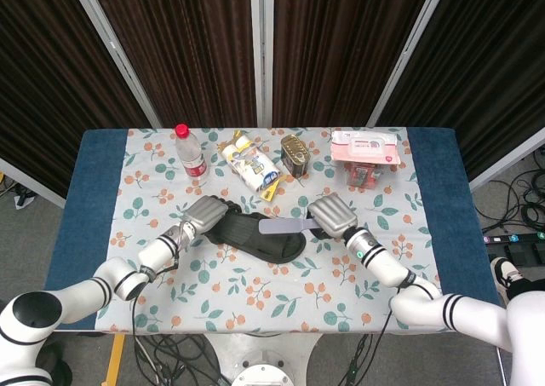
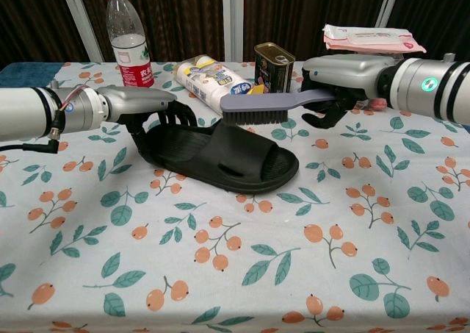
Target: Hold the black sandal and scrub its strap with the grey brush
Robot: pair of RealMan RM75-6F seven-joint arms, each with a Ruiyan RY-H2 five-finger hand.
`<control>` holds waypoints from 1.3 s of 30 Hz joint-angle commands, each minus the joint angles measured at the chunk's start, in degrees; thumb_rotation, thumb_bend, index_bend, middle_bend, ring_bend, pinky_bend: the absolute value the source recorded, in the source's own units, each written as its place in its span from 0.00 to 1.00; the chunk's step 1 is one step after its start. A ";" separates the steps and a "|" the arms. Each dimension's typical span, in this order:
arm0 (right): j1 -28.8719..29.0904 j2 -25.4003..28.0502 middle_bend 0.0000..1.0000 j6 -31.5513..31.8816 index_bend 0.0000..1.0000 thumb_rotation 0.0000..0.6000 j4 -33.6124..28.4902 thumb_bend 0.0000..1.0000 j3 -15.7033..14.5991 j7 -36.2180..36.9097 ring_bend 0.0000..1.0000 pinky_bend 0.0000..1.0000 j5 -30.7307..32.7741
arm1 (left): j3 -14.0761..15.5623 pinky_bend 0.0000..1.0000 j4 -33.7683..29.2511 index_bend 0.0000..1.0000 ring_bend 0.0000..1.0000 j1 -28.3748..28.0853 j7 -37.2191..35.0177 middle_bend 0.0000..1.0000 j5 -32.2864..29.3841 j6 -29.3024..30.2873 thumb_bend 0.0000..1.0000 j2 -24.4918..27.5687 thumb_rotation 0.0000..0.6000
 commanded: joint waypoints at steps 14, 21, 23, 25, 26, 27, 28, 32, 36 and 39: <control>2.76 -9.00 0.95 0.73 0.98 1.00 12.91 0.43 -3.29 -1.56 1.00 1.00 -6.29 | 0.79 0.28 -1.47 0.45 0.35 -0.17 1.28 0.51 -1.00 0.23 0.22 0.62 1.00; 1.25 -4.34 0.95 3.06 0.98 1.00 9.80 0.43 -8.54 1.89 1.00 1.00 -13.63 | 1.04 0.28 -1.25 0.44 0.35 -0.34 1.09 0.51 -1.15 0.17 0.22 0.63 1.00; 0.97 -2.86 0.95 4.10 0.99 1.00 8.25 0.42 -9.30 3.00 1.00 1.00 -15.19 | 1.15 0.28 -1.25 0.44 0.35 -0.39 1.22 0.51 -1.11 0.25 0.22 0.67 1.00; 0.69 -1.73 0.95 5.82 0.99 1.00 7.00 0.43 -9.16 4.65 1.00 1.00 -16.26 | 1.18 0.28 -1.40 0.44 0.35 -0.45 1.31 0.51 -1.13 0.29 0.22 0.77 1.00; 0.62 -1.51 0.95 6.70 0.99 1.00 6.84 0.43 -8.81 5.23 1.00 1.00 -16.56 | 1.20 0.28 -1.45 0.44 0.35 -0.46 1.39 0.51 -1.15 0.31 0.22 0.80 1.00; 0.61 -1.49 0.95 7.49 0.99 1.00 6.93 0.43 -8.32 5.71 1.00 1.00 -16.70 | 1.23 0.28 -1.52 0.44 0.35 -0.50 1.48 0.51 -1.17 0.29 0.22 0.85 1.00; 0.68 -1.78 0.95 8.31 0.99 1.00 7.33 0.43 -7.48 6.09 1.00 1.00 -16.58 | 1.24 0.28 -1.65 0.44 0.35 -0.54 1.59 0.51 -1.22 0.25 0.22 0.93 1.00; 1.91 -4.36 0.95 7.45 0.99 1.00 10.17 0.43 -4.57 5.14 1.00 1.00 -14.31 | 1.30 0.28 -2.23 0.44 0.35 -0.46 2.15 0.51 -1.47 0.38 0.22 1.17 1.00; 3.72 -7.83 0.95 3.24 0.99 1.00 13.72 0.43 -3.16 3.17 1.00 1.00 -11.43 | 1.25 0.28 -2.65 0.44 0.35 -0.50 2.71 0.51 -1.82 0.31 0.22 1.41 1.00; 4.21 -9.48 0.95 0.76 0.99 1.00 15.20 0.43 -3.29 1.79 1.00 1.00 -10.00 | 1.23 0.28 -2.77 0.44 0.35 -0.43 3.02 0.51 -2.12 0.26 0.22 1.46 1.00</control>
